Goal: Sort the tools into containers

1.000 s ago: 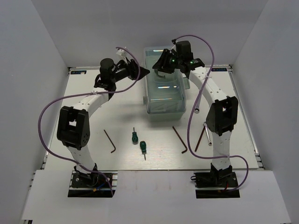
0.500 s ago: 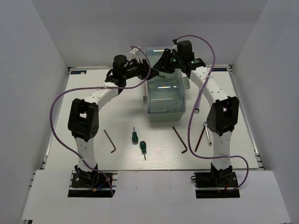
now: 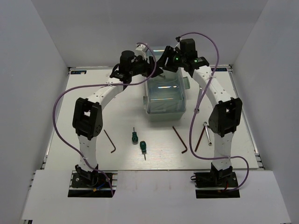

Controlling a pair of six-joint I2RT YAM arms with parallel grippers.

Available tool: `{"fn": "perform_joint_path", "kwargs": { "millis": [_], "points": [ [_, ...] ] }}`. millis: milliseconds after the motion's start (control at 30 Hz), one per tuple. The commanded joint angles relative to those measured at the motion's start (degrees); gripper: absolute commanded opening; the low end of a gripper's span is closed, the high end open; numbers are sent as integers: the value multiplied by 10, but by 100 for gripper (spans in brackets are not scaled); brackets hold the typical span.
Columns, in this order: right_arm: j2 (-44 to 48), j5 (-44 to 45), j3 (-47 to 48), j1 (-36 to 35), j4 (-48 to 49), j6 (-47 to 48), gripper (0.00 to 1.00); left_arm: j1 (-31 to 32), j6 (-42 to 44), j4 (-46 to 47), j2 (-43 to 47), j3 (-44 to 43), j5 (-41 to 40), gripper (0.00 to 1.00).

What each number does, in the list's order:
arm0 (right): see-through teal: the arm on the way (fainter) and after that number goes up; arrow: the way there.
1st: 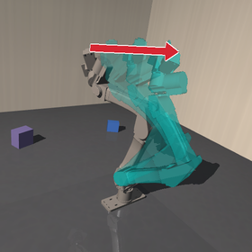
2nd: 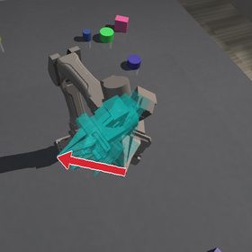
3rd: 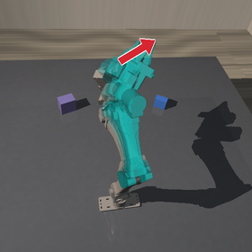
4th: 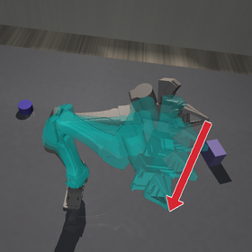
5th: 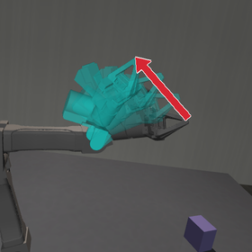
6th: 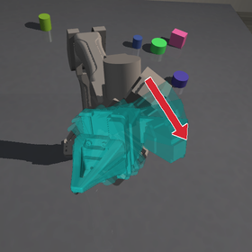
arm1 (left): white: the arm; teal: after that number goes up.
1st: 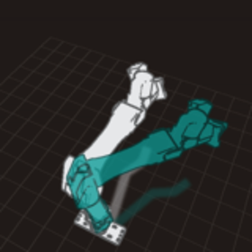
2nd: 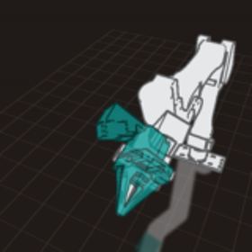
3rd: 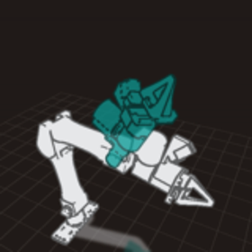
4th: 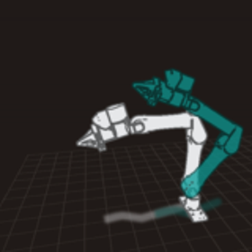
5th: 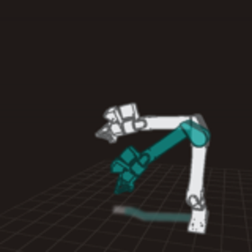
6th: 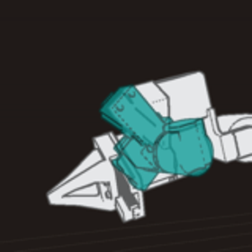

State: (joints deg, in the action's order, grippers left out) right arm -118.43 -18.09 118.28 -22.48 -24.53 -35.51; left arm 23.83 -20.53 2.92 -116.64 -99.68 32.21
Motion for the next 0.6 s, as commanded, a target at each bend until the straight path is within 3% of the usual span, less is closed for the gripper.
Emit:
{"fn": "perform_joint_path", "kwargs": {
  "millis": [0, 167, 333, 400, 500, 567],
  "points": [
    [64, 66, 31, 6, -45, 71, 63, 9, 8, -78, -20, -31, -60, 69],
    [134, 178, -25, 39, -43, 116, 65, 15, -4, -109, -33, -57, -98, 66],
    [197, 231, -164, 95, -4, 133, 63, 25, -10, -128, -44, -75, -137, 52],
    [214, 223, -210, 110, 4, 128, 63, 25, -10, -144, -44, -96, -137, 40],
    [232, 196, -278, 150, 21, 110, 63, 25, -15, -172, -68, -151, -132, 3],
    [231, 164, -309, 169, 20, 104, 63, 31, -21, -179, -78, -193, -126, 0]
  ]
}}
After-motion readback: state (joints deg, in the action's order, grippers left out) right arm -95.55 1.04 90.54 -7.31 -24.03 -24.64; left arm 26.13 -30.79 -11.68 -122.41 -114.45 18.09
